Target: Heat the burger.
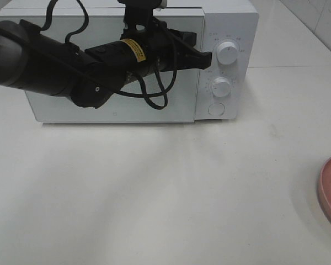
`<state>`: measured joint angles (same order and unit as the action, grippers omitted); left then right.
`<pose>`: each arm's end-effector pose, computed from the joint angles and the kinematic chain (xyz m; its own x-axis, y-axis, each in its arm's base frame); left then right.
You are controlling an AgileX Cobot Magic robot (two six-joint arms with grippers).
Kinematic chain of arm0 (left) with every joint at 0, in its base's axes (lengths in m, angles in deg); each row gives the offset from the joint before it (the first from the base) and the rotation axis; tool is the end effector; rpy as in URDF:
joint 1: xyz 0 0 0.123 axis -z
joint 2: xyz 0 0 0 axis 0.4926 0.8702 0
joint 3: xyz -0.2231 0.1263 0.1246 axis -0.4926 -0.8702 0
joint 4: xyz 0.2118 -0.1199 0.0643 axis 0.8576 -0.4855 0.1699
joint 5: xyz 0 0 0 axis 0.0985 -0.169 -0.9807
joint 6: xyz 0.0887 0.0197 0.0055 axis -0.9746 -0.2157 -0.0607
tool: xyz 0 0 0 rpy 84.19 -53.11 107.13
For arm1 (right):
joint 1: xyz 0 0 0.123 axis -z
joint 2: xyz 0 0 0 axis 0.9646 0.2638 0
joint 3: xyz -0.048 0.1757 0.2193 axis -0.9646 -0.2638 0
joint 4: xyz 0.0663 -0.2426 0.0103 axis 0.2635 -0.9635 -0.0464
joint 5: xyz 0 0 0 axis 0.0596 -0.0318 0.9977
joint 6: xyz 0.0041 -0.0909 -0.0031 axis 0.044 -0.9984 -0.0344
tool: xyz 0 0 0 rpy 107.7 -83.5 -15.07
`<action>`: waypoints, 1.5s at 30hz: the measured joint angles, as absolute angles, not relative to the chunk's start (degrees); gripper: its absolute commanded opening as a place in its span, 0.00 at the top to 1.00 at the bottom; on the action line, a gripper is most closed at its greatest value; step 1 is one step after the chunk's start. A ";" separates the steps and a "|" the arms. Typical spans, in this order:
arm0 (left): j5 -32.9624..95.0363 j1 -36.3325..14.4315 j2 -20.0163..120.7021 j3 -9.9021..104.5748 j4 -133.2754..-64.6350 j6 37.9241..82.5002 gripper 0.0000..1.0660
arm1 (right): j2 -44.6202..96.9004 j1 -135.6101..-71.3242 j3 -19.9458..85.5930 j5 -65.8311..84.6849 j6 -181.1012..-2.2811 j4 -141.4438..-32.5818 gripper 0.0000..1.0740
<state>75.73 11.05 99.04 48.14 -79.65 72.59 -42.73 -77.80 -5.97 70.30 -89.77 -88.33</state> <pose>0.3444 -0.3002 0.1961 -0.1565 0.0264 -0.9873 0.6732 0.7343 -0.0871 -0.0037 -0.0017 0.2830 -0.3940 -0.0780 -0.9158 -0.0610 0.9964 -0.0586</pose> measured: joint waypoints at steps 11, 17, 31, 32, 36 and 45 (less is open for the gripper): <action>74.30 9.62 99.56 50.32 -78.10 72.59 1.00 | -42.73 -77.80 -5.97 70.30 -89.77 -88.33 0.30; 61.35 9.50 95.03 50.72 -79.47 72.59 1.00 | -42.73 -77.80 -5.97 70.30 -89.77 -88.33 0.30; 16.54 8.30 83.57 51.23 -84.92 72.65 0.30 | -42.73 -77.80 -5.97 70.30 -89.77 -88.33 0.30; 16.54 8.30 83.57 51.23 -84.92 72.65 0.30 | -42.73 -77.80 -5.97 70.30 -89.77 -88.33 0.30; 3.42 8.30 81.28 51.23 -85.03 72.65 0.06 | -42.73 -77.80 -5.97 70.30 -89.77 -88.33 0.30; -22.82 8.30 75.15 51.23 -84.34 72.65 0.06 | -42.73 -77.80 -5.97 70.30 -89.77 -88.33 0.30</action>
<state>-22.82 8.30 75.15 51.23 -84.34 72.65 -42.73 -77.80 -5.97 70.30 -89.77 -88.33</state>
